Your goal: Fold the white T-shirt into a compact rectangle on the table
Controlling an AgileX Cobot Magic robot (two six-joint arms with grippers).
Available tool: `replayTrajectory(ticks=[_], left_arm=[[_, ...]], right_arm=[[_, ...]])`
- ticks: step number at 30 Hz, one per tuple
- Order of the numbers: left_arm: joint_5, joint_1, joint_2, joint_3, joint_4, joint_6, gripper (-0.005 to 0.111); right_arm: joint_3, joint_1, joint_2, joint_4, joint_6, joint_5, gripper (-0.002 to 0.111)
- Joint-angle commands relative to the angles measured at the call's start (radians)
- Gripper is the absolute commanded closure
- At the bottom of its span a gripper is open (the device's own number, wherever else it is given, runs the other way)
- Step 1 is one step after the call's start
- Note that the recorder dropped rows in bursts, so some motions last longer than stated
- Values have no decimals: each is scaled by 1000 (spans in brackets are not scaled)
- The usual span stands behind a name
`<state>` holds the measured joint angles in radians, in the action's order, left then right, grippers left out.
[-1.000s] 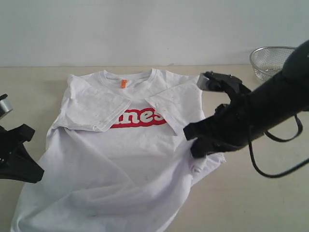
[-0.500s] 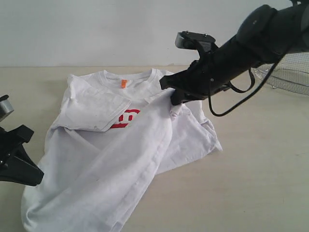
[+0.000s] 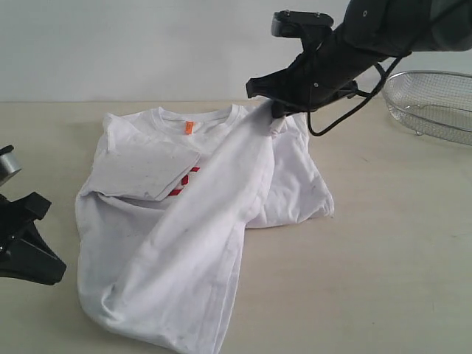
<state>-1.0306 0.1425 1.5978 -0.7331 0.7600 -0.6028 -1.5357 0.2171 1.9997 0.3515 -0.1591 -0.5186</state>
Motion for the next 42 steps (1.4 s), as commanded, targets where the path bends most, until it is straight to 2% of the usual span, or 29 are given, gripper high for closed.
replayTrajectory(ticks=[1,13,34,36,39,42], left_arm=[[-16,-4,-9,-7,-1,-12,102],[-11,-4,-9,-7,-1,-26,102],[-5,-4,-9,-7,-1,-41,102],[-5,-4,-9,-7,-1,-41,102],[-5,-4,-9,-7,-1,-41,102],[-5,-4,-9,-7,-1,-41,102]], right_arm=[[-31,-39,50,-19,40,26,109],[-167,-86,213,-13,51,92,109],[-174,-109,208,-29,71,213,107],[-174,-109,208,-29,63,209,100],[-174,-109,208,-29,38,196,77],[-174,-109,208,-29,34,206,39]])
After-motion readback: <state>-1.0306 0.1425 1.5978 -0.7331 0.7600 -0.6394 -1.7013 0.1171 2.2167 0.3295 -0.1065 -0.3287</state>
